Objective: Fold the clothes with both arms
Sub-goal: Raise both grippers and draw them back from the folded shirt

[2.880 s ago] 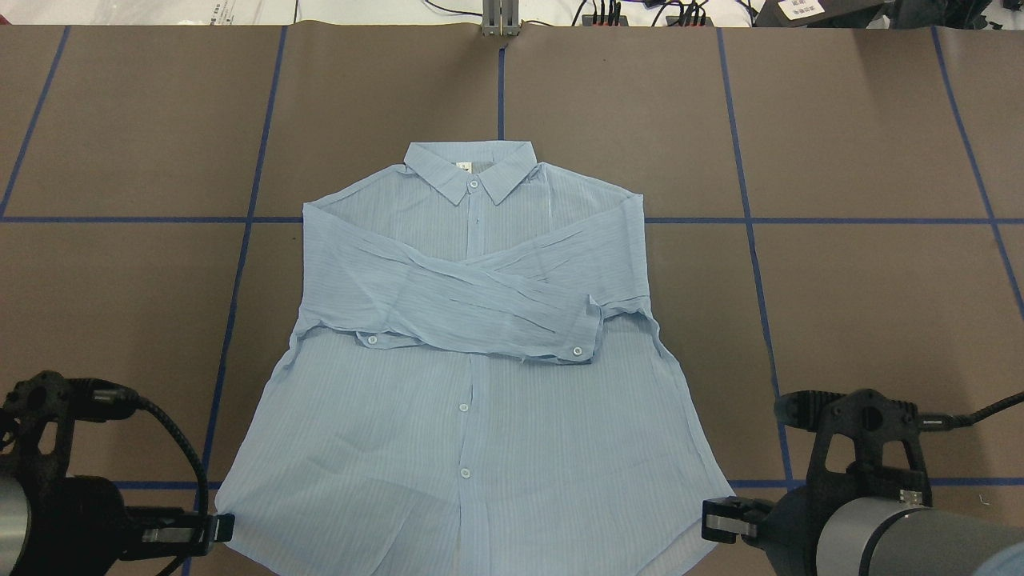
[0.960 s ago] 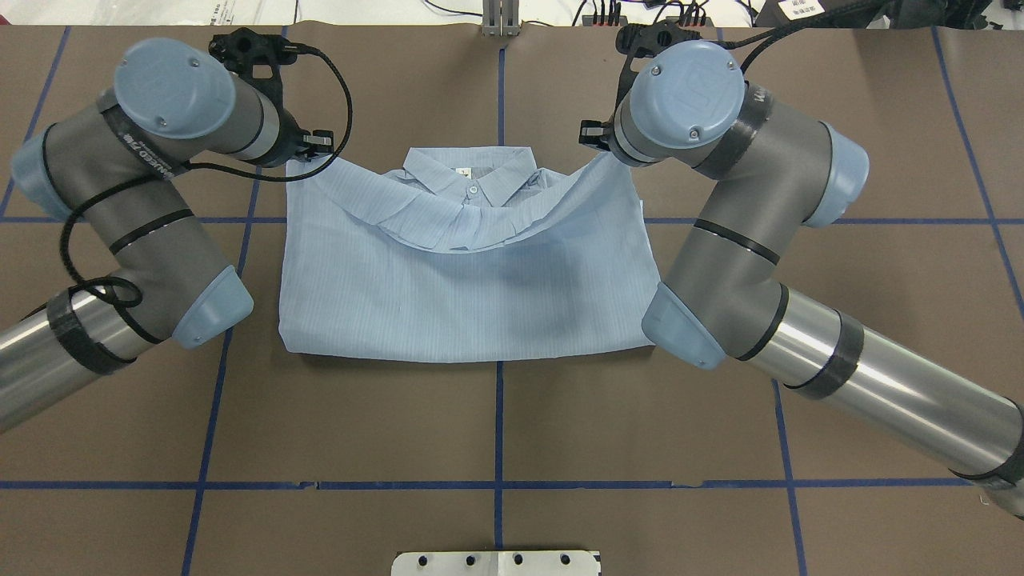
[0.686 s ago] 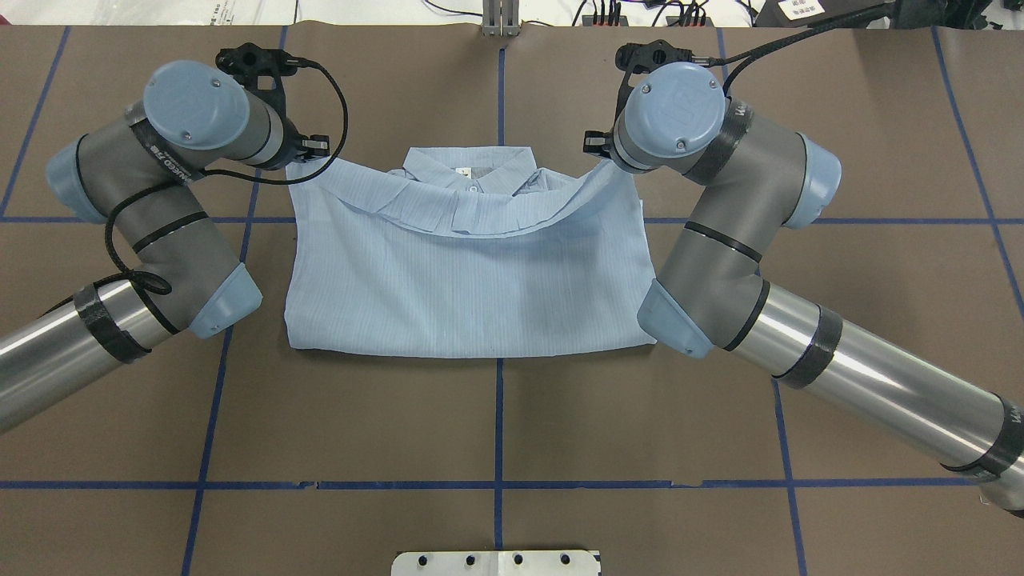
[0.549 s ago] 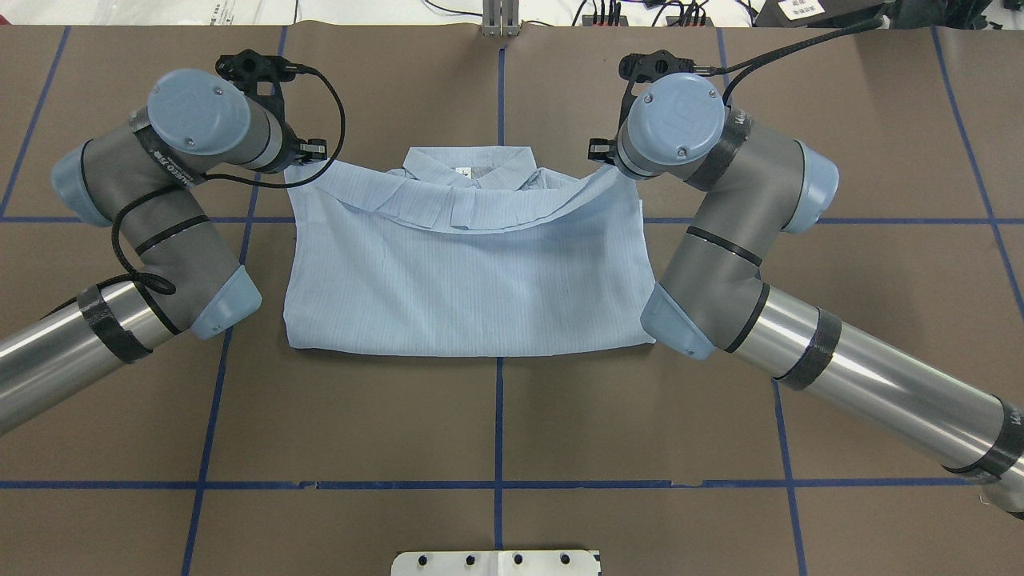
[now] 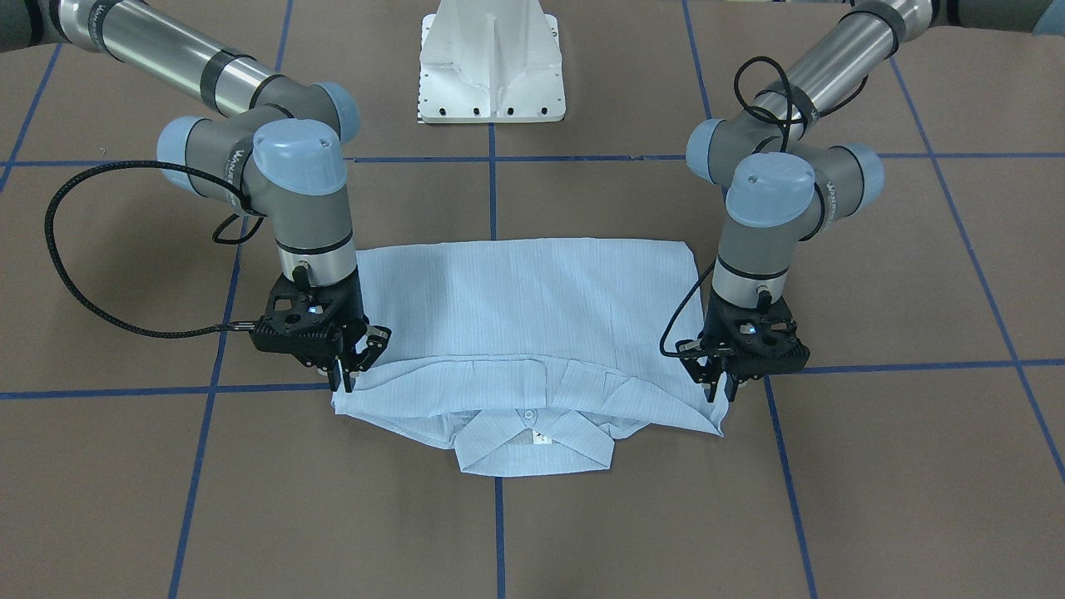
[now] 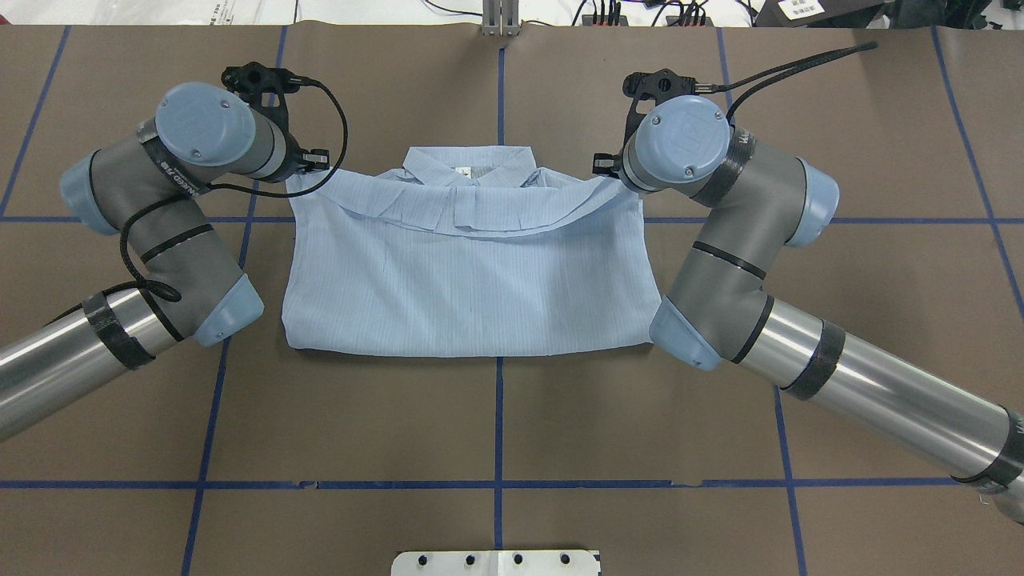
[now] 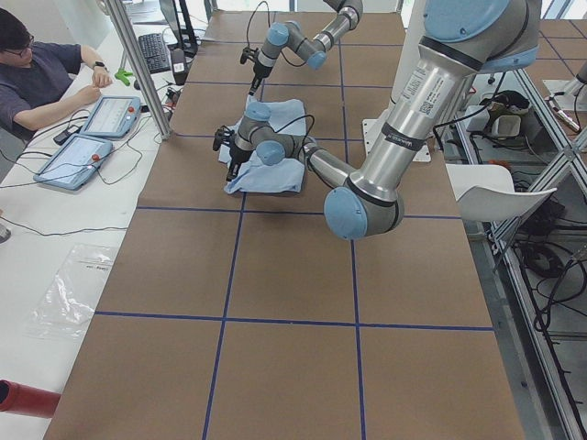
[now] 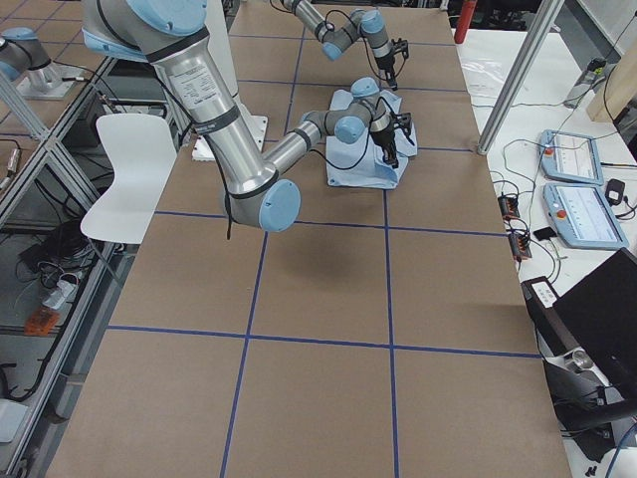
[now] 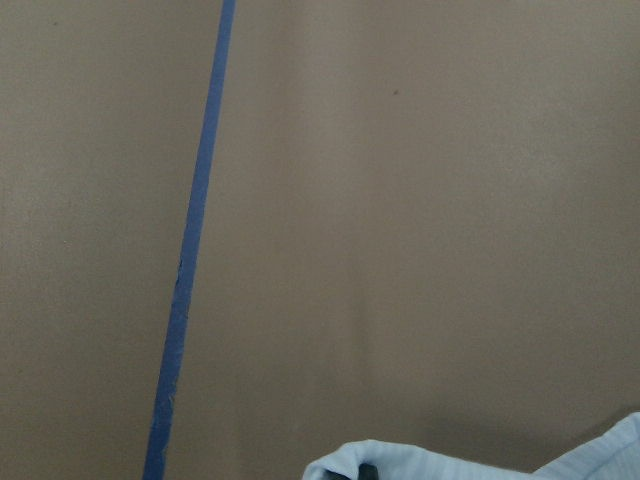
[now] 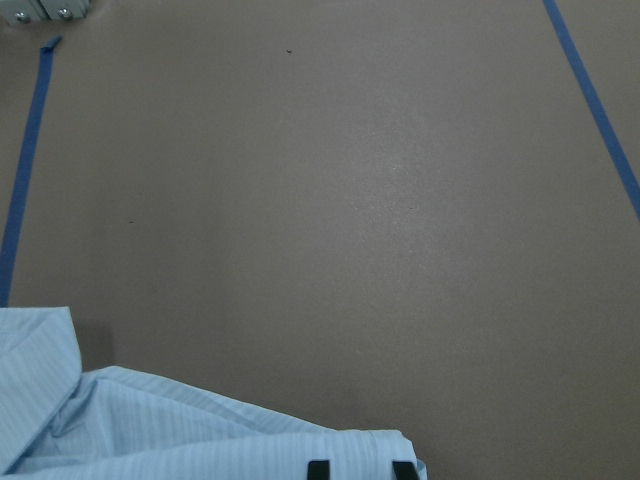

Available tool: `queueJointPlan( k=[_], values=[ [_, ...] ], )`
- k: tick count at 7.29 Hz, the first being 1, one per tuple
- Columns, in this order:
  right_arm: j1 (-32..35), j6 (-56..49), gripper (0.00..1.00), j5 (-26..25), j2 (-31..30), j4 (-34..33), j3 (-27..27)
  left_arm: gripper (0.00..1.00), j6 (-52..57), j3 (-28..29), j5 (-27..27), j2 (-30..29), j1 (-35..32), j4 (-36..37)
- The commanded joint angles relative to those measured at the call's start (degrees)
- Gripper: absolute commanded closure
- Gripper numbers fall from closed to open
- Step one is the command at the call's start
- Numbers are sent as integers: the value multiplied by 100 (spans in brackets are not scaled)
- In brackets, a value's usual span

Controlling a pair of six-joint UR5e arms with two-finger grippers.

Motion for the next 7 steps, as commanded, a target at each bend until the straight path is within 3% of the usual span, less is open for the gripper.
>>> queueJointPlan(
  k=[1, 4, 5, 7],
  values=[
    [85, -196, 0, 78, -152, 3, 317, 0, 434, -1026, -507, 652, 8, -30],
    [147, -426, 0, 157, -267, 21, 398, 0, -183, -2006, -520, 1743, 690, -256],
    [138, -409, 0, 157, -285, 21, 398, 0, -606, -2007, -354, 2007, 1059, -641],
    [138, -417, 0, 157, -294, 64, 398, 4, -802, -1946, -98, 2133, 1308, -724]
  ],
)
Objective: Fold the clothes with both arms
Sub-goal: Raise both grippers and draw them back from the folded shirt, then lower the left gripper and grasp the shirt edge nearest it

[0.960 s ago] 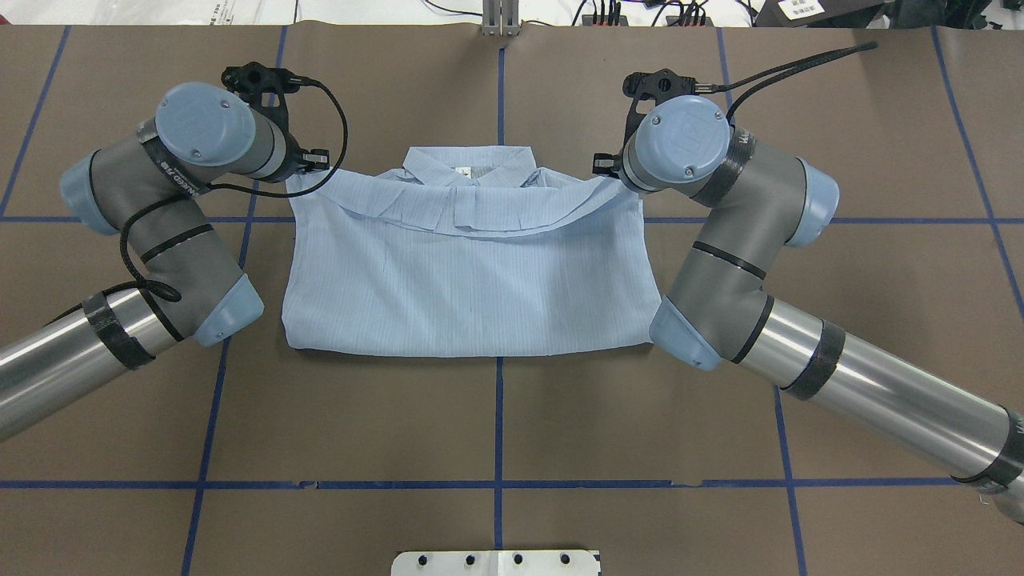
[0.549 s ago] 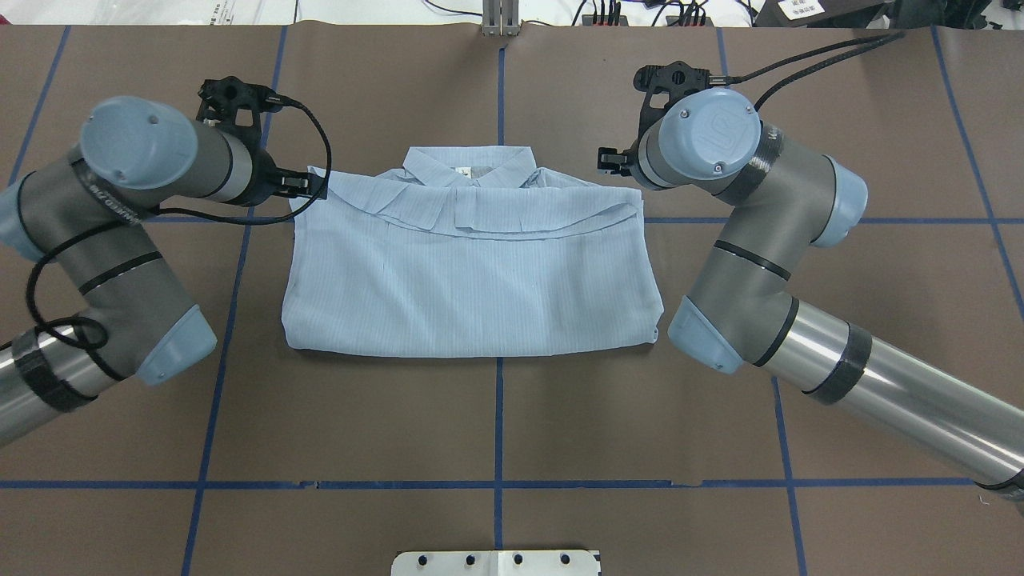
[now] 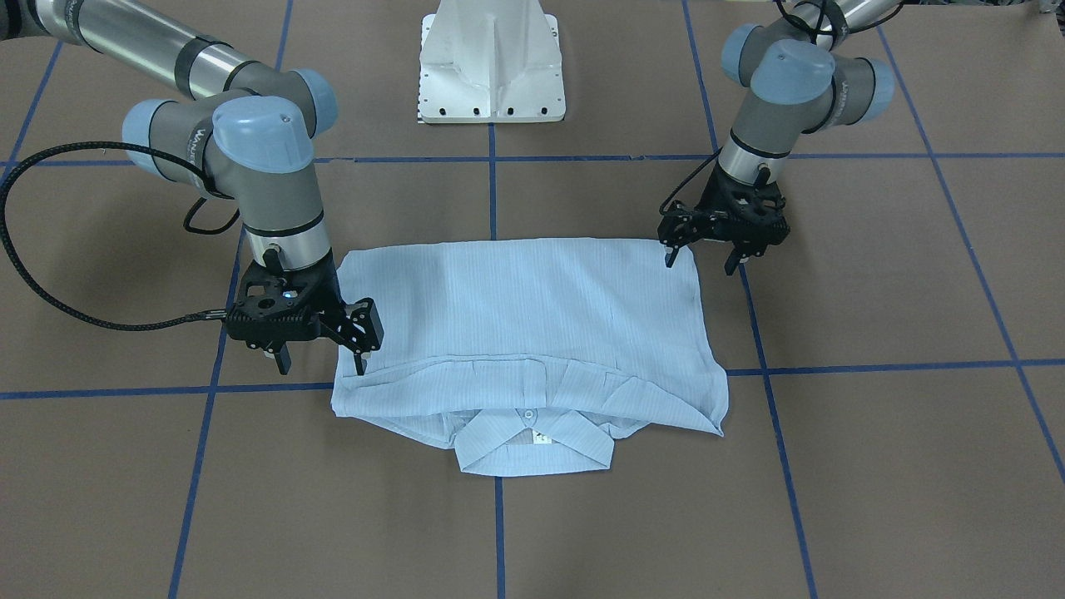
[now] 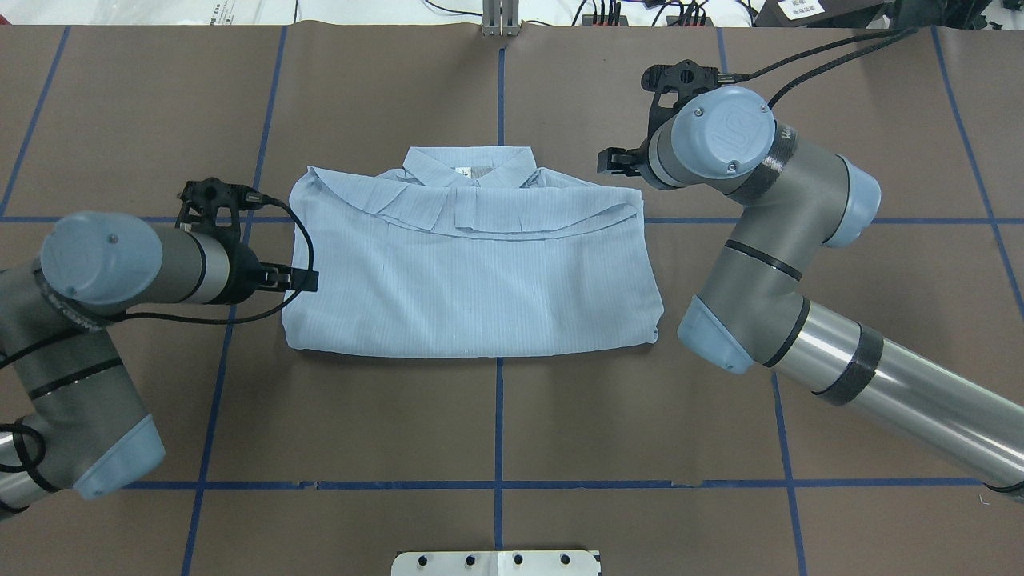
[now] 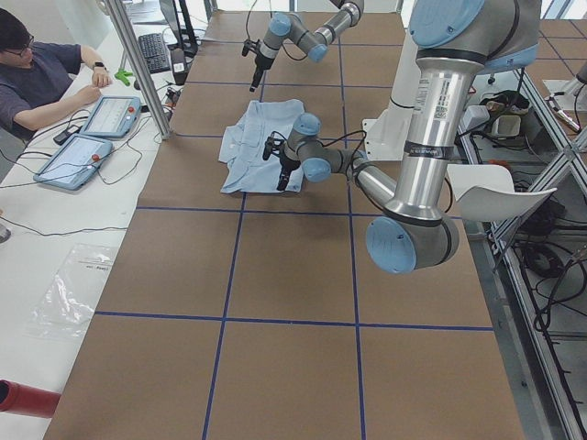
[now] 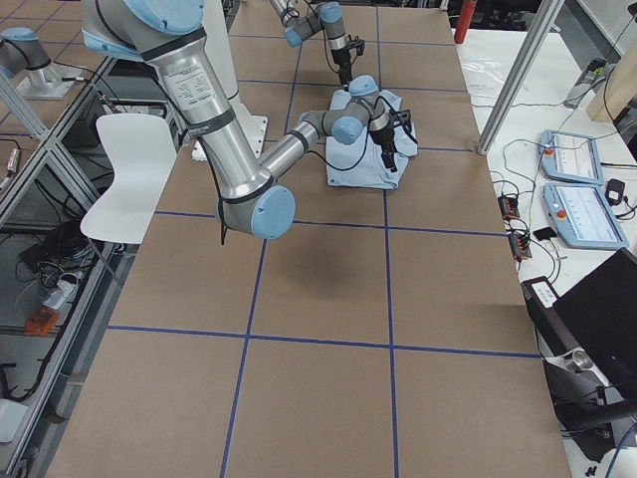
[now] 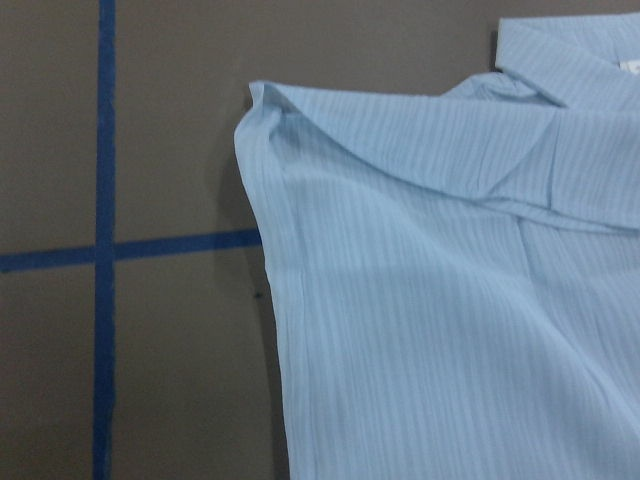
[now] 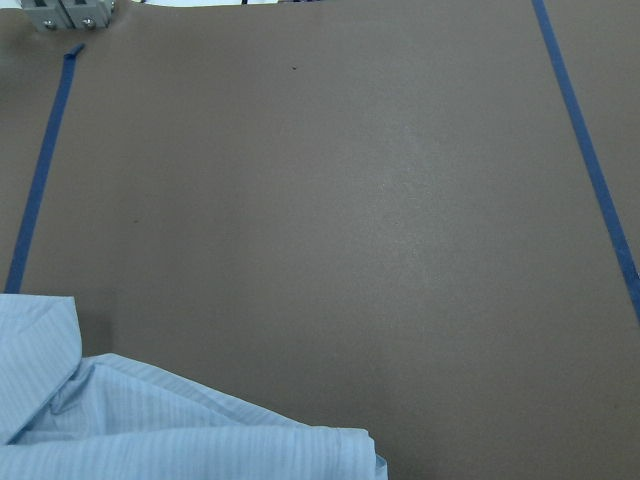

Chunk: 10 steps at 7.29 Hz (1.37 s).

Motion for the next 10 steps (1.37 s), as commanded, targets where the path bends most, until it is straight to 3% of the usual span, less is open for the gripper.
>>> queueJointPlan(
  k=[1, 4, 5, 8, 9, 10],
  values=[
    [-1, 3, 0, -9, -10, 31, 1, 19, -376, 29, 127, 83, 294, -72],
    [-1, 3, 0, -26, -10, 31, 1, 94, -518, 21, 119, 57, 392, -72],
    [-1, -6, 0, -26, -19, 31, 1, 100, -518, 12, 119, 48, 392, -72],
    [-10, 3, 0, -26, -10, 31, -7, 100, -318, -207, 93, 126, 331, -55],
    [-19, 12, 0, -35, -10, 31, -7, 100, 171, -208, 127, 301, 234, -46],
    [-19, 29, 0, -35, -1, 31, -16, 100, 846, -78, 119, 312, -306, -28]
  ],
)
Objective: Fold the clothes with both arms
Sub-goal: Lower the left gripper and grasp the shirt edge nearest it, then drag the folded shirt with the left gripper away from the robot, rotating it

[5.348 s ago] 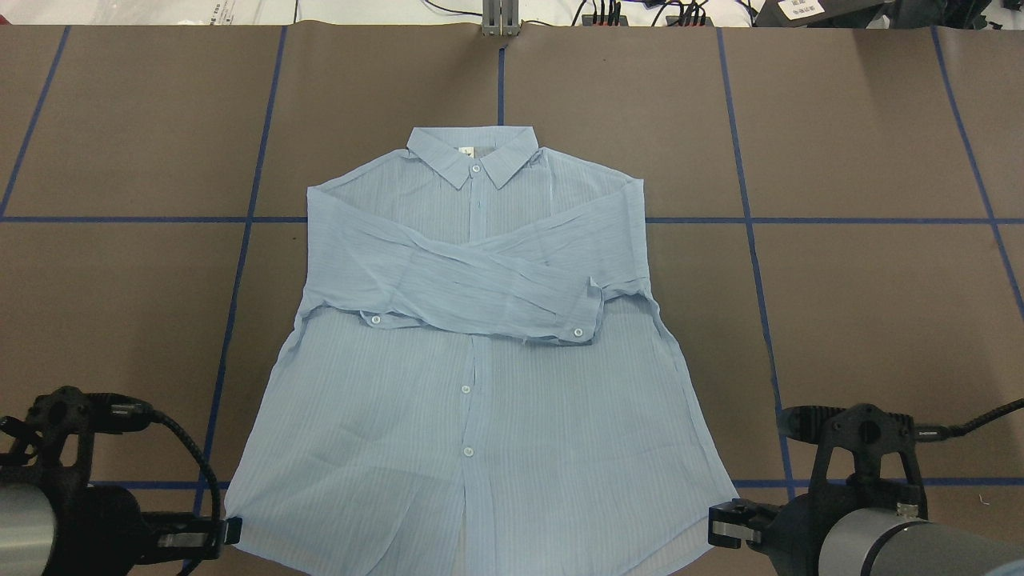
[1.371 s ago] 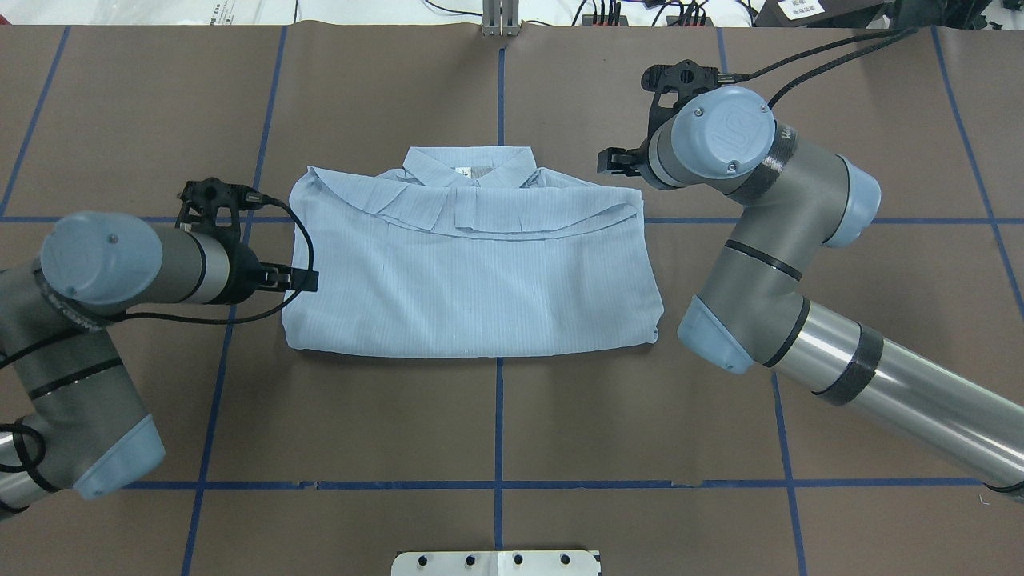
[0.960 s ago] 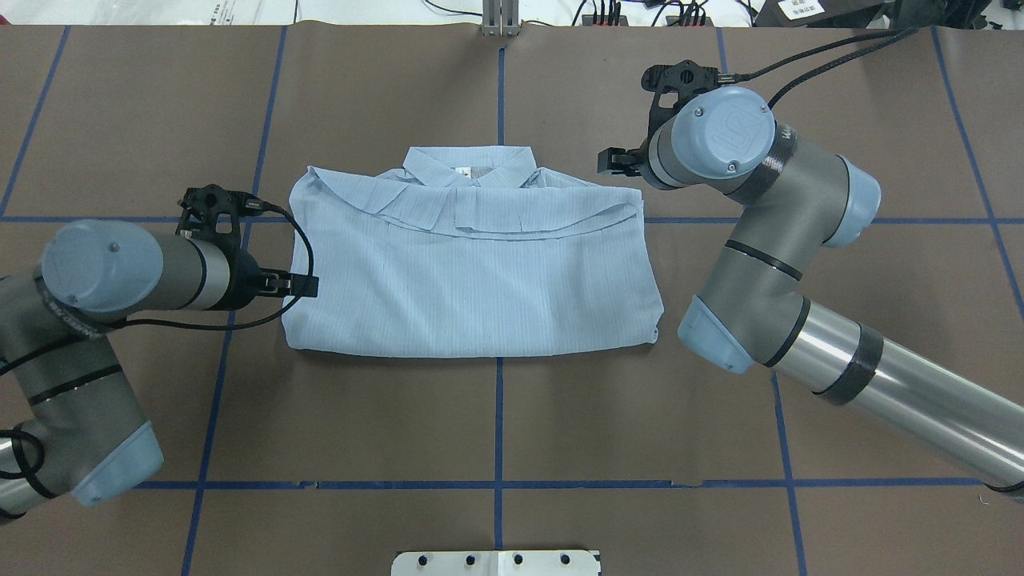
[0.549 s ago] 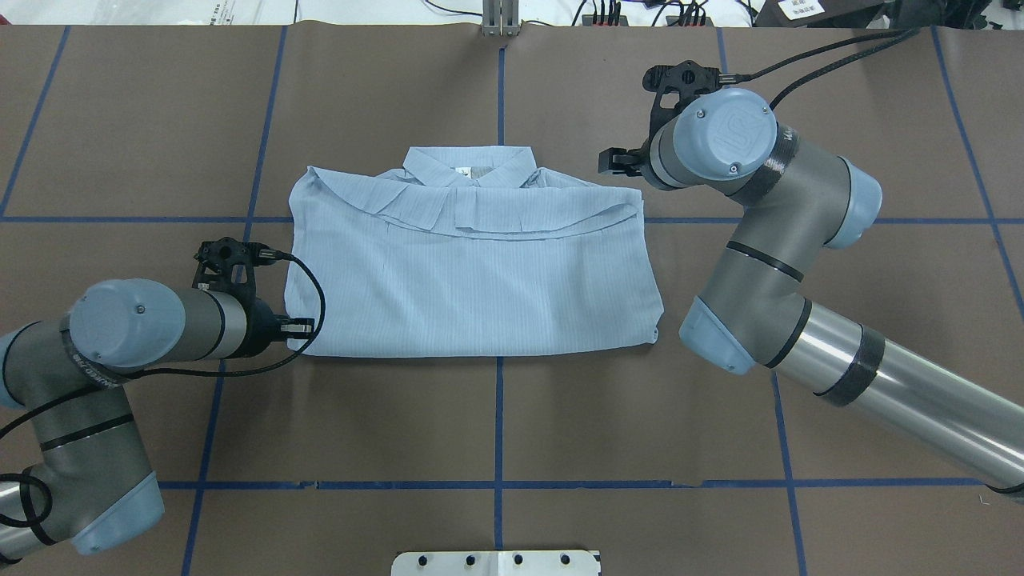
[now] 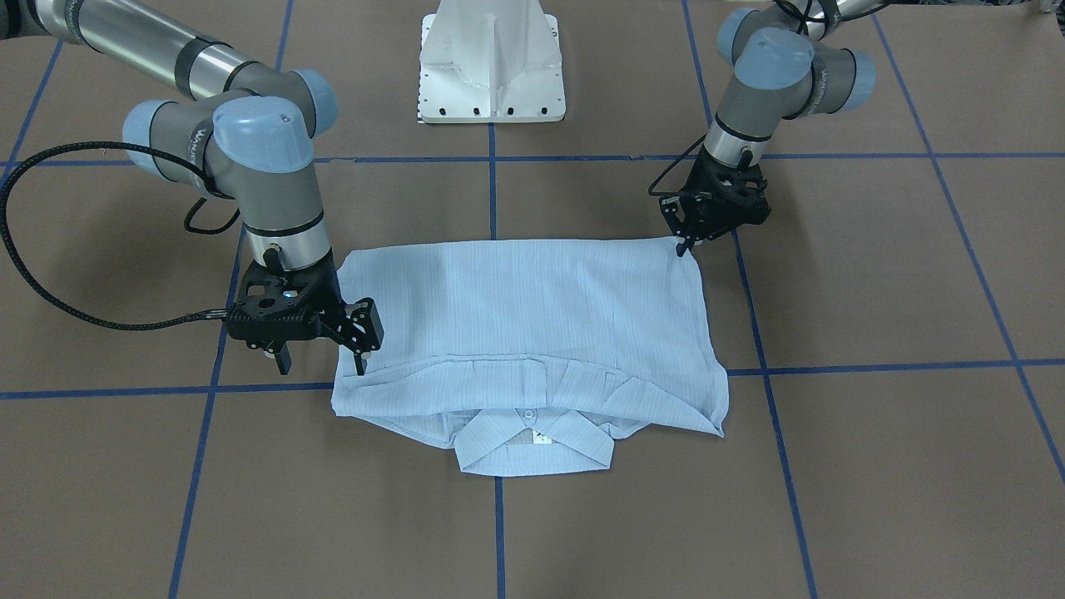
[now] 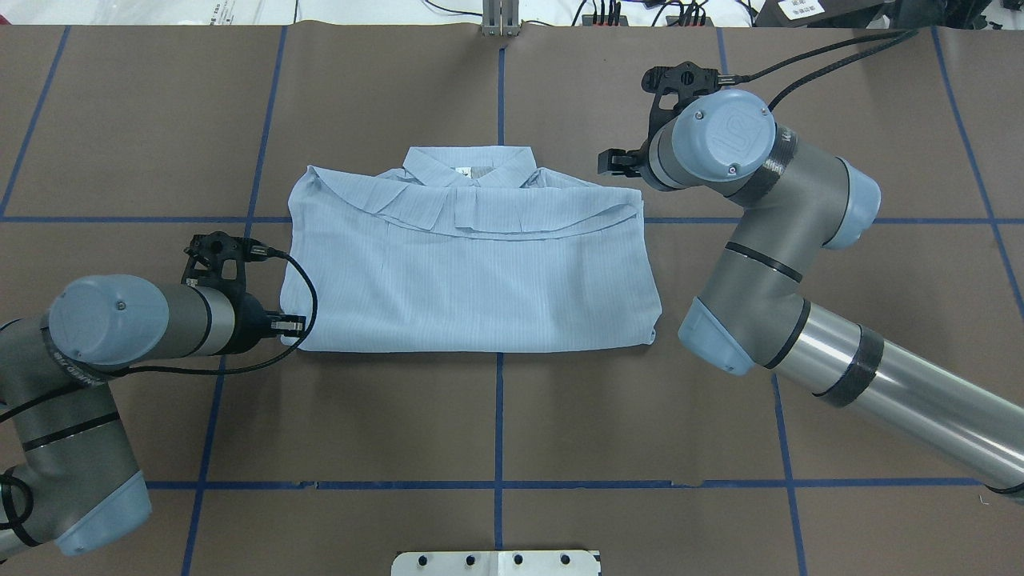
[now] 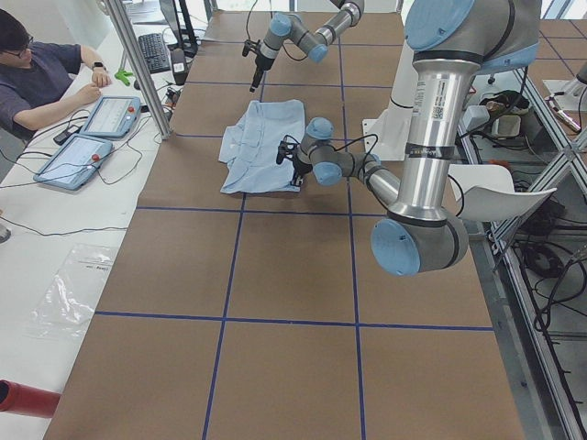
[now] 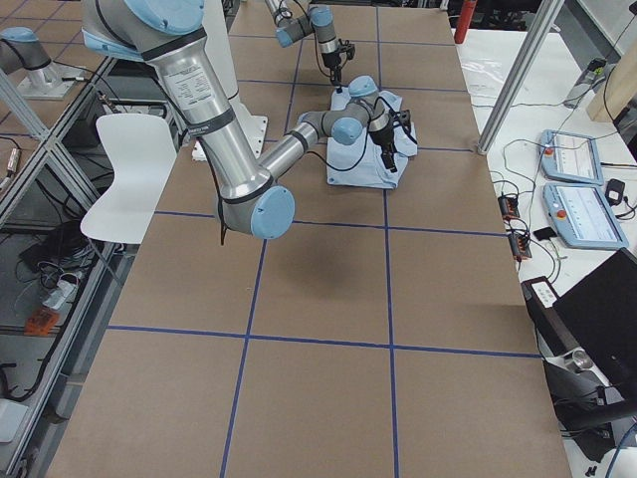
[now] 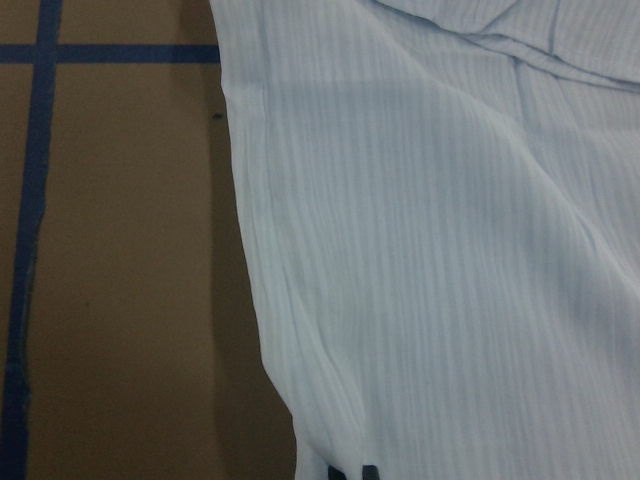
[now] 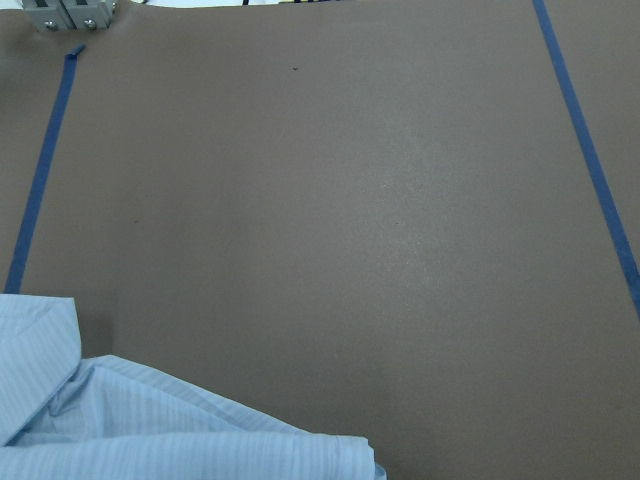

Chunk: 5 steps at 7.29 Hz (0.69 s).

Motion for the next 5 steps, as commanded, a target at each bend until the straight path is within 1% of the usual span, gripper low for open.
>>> queueJointPlan(
  k=[1, 2, 3, 4, 5],
  values=[
    [-21, 43, 0, -3, 6, 0, -24, 100, 1387, 441, -8, 45, -1010, -34],
    [-30, 61, 0, -3, 15, 0, -24, 100, 1925, 923, -17, -121, -1547, -52],
    [-30, 70, 0, -3, 24, 0, -24, 100, 2409, 1676, -17, -818, -2091, -52],
    [-47, 70, 0, -12, 41, 0, -24, 100, 2518, 2580, -8, -1461, -2367, -139],
    [-56, 79, 0, -12, 67, 0, -24, 100, 2519, 3433, -8, -2041, -2587, -522]
  ],
)
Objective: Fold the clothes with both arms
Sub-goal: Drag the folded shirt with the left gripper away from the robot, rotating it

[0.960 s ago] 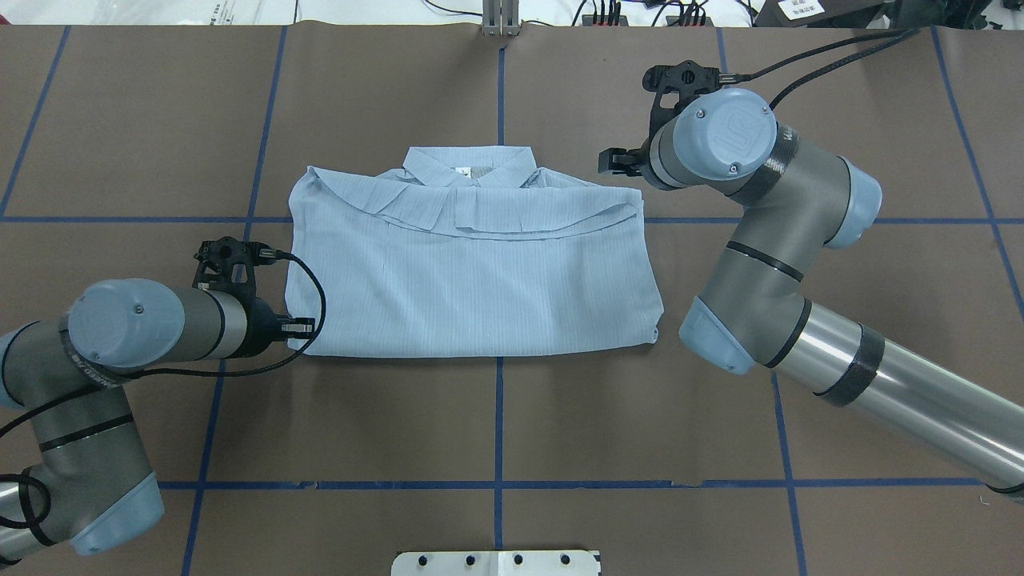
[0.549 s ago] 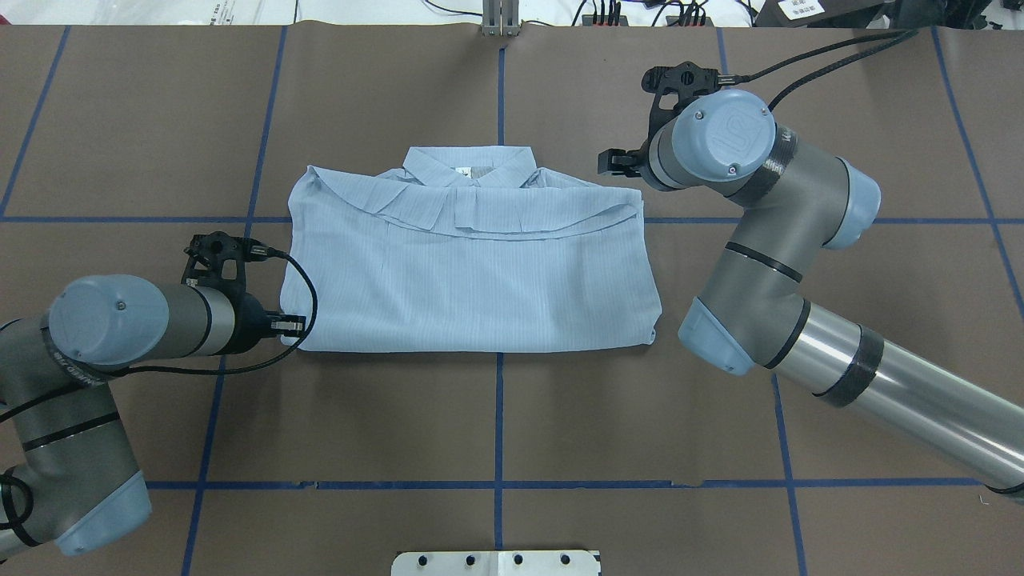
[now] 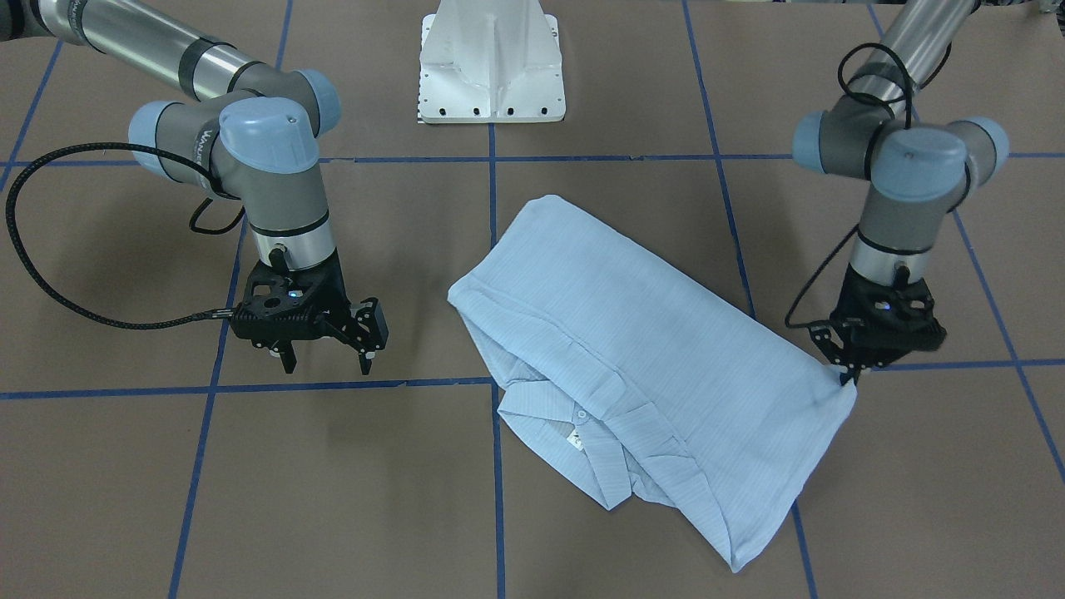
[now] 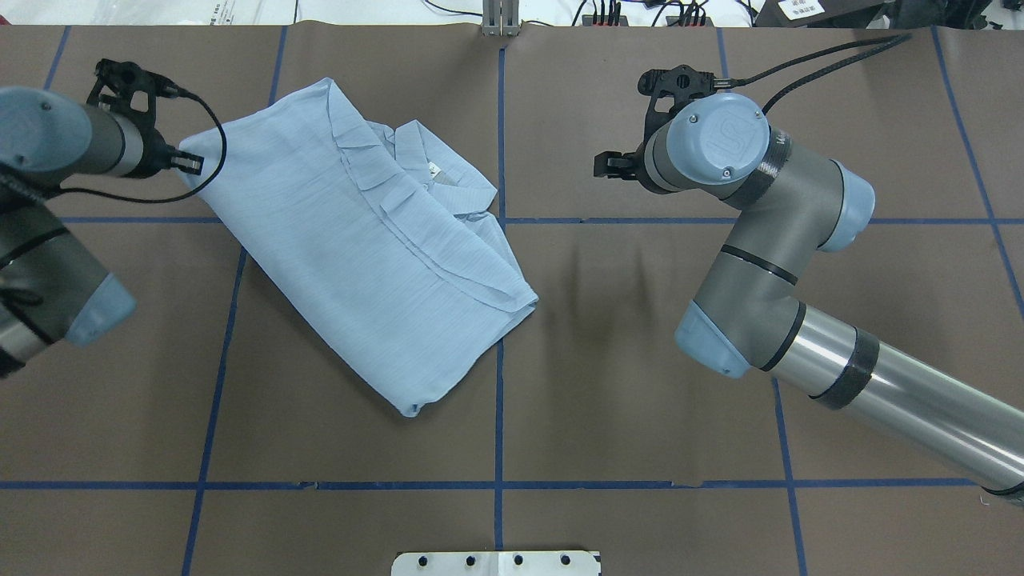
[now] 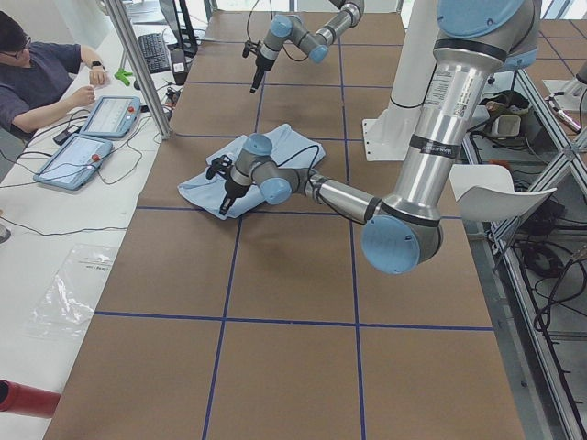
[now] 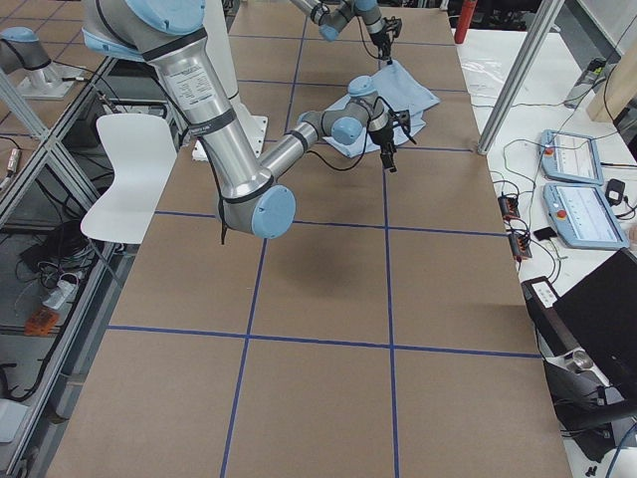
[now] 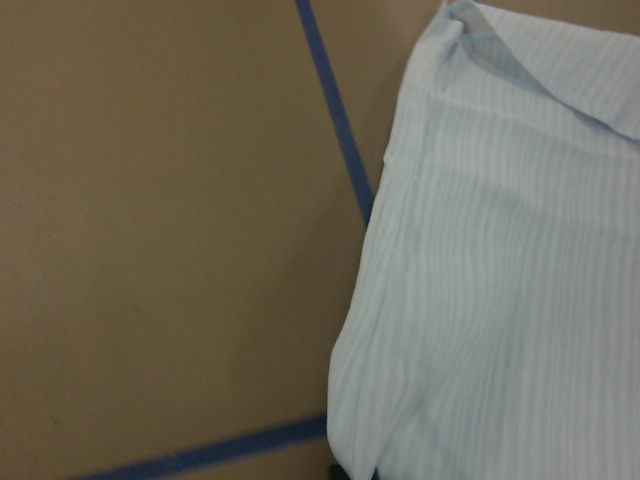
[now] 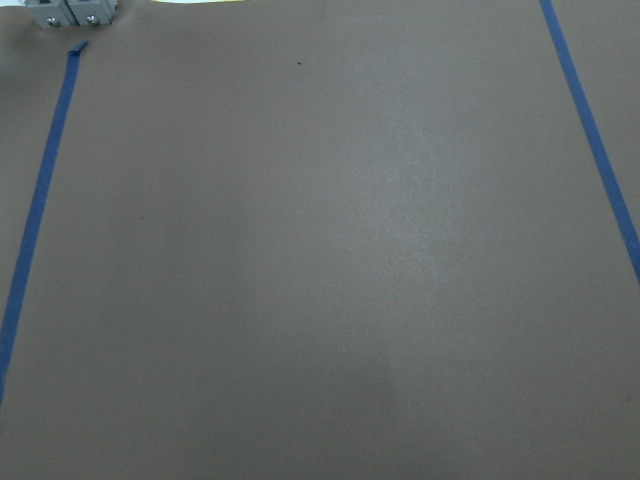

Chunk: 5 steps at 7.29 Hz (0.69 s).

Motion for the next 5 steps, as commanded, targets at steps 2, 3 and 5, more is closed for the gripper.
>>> queueJointPlan(
  k=[2, 3, 5],
  values=[
    [-22, 9, 0, -3, 54, 0, 8, 100, 120, 2616, 47, -2062, -465, -635],
    [-31, 9, 0, -3, 63, 0, 8, 100, 103, 2735, 38, -2250, -509, -670],
    [-40, 174, 0, -21, 237, -9, -18, 1, 573, 2692, 21, -2139, -693, -792]
  ],
)
